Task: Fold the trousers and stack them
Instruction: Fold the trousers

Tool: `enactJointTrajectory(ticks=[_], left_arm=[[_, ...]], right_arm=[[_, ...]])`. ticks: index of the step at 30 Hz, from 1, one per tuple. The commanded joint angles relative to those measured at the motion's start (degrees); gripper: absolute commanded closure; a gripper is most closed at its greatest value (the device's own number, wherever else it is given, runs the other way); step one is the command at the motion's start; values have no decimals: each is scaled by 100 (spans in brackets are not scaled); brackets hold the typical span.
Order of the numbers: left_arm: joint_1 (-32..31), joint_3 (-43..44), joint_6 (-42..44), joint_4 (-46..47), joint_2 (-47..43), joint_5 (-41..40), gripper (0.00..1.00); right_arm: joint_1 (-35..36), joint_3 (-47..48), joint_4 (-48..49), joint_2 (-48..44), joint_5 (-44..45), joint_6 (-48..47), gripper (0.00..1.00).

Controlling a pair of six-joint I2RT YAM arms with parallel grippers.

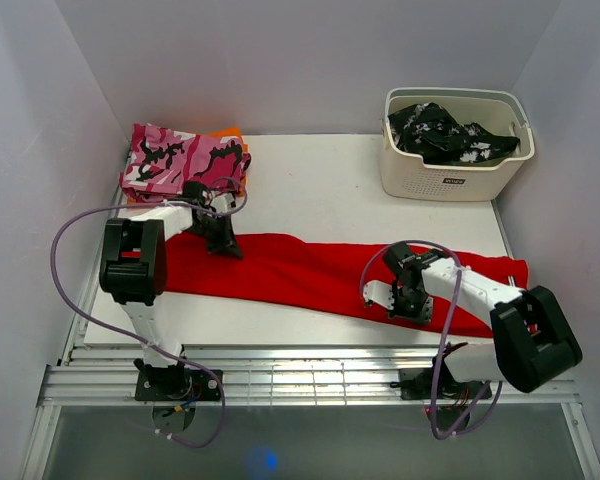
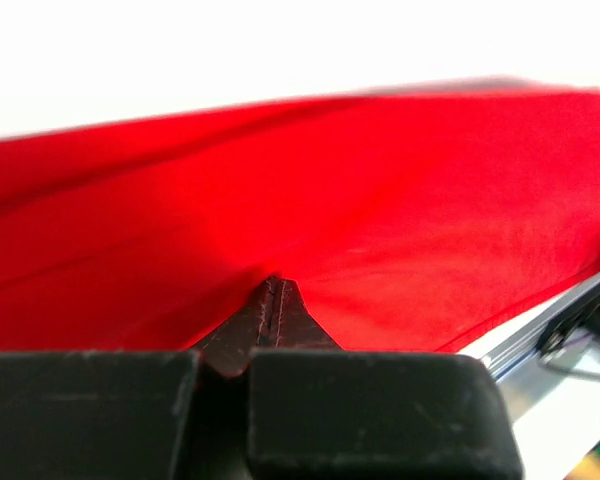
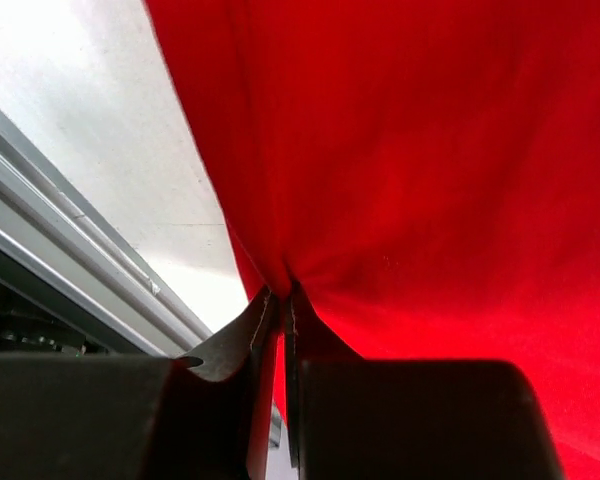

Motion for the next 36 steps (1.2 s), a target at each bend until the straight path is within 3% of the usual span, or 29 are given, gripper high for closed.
enactJointTrajectory(ticks=[1,7,8,9,10,12,14,17,23,25,29,36], left_arm=[[1004,-234,237,139,119,-1302,100],[1270,-111,658,33,-242,-1170,100],[1279,2,702,-10,-355,-952,100],[1270,82,911,-19,-417,-802,100],[1183,161,992,-45,-488,-653,97],[1008,425,1246,-133,-716,-169,83],[490,617,1413,-107,-1023,120,70],[-371,741,1327,111,-1209,113,64],[-1576,970,431,813,-648,562,61],[-1848,1022,194,1026,-306,745,58],[-1964,1128,-395,1246,327,852,58],[-1938,1041,-308,1132,1040,448,58]], right_arm=[[-37,212,1305,961,153,-121,92],[121,1559,743,1395,-548,283,89],[148,1822,646,1342,-646,336,82],[148,1937,445,1263,-865,389,66],[139,2034,356,1019,-910,537,57],[104,2237,76,537,-929,617,39],[-62,2281,-127,-43,-728,557,29],[-474,2124,-242,-564,-237,-108,26],[-2704,1254,-50,-1216,170,-1982,35],[-3128,1139,64,-1146,161,-2492,36],[-3805,1042,232,-952,126,-3064,37],[-4176,762,582,-952,292,-3986,35]])
